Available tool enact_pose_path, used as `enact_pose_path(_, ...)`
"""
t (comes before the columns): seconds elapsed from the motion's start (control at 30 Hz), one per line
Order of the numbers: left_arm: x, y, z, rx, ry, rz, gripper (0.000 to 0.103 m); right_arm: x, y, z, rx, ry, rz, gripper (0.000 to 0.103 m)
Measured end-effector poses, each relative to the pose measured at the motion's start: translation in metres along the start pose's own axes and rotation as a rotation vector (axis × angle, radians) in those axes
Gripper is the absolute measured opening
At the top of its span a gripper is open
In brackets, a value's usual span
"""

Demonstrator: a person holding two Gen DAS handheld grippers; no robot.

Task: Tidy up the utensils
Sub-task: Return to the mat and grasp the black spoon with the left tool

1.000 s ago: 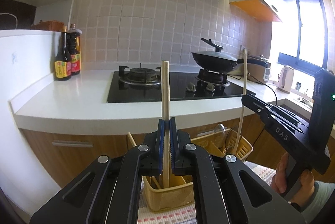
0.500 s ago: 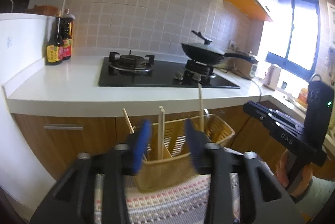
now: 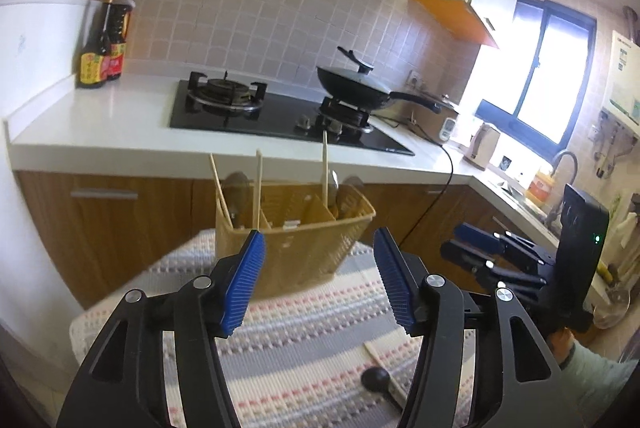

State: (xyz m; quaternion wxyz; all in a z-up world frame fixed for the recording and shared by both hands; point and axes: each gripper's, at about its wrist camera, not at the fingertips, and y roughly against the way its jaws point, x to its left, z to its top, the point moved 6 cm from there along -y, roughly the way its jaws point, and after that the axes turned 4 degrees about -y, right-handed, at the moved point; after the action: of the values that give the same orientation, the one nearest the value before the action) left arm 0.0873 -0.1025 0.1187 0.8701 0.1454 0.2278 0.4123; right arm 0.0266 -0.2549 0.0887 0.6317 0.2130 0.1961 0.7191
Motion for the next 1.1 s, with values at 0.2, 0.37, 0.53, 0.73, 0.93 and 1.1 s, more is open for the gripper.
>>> enact_pose_path(0.2,-0.02,-0.004,-0.034,0.122,0.017,0.003,0.053,-0.003,-0.005,-0.052,0.256,-0.081,0.009,0.044)
enact_pose_path(0.37,-0.036,-0.022,-0.085,0.262,0.048,-0.013,0.053,-0.006,-0.008,-0.112,0.402,-0.124,-0.001,0.035)
enact_pose_path(0.53,-0.05,-0.05,-0.138,0.401,0.093,-0.045,0.053,-0.01,0.002,-0.152,0.432,-0.193,0.006,0.032)
enact_pose_path(0.73,-0.076,-0.082,-0.179,0.502,0.097,-0.035,0.04,-0.018,0.02,-0.167,0.368,-0.223,-0.048,0.031)
enact_pose_path(0.93,-0.086,-0.105,-0.197,0.566,0.077,0.085,0.033,-0.042,0.026,-0.17,0.346,-0.297,-0.052,0.031)
enact_pose_path(1.1,-0.099,-0.116,-0.196,0.582,0.002,0.159,0.033,-0.053,0.024,-0.179,0.37,-0.307,-0.048,0.031)
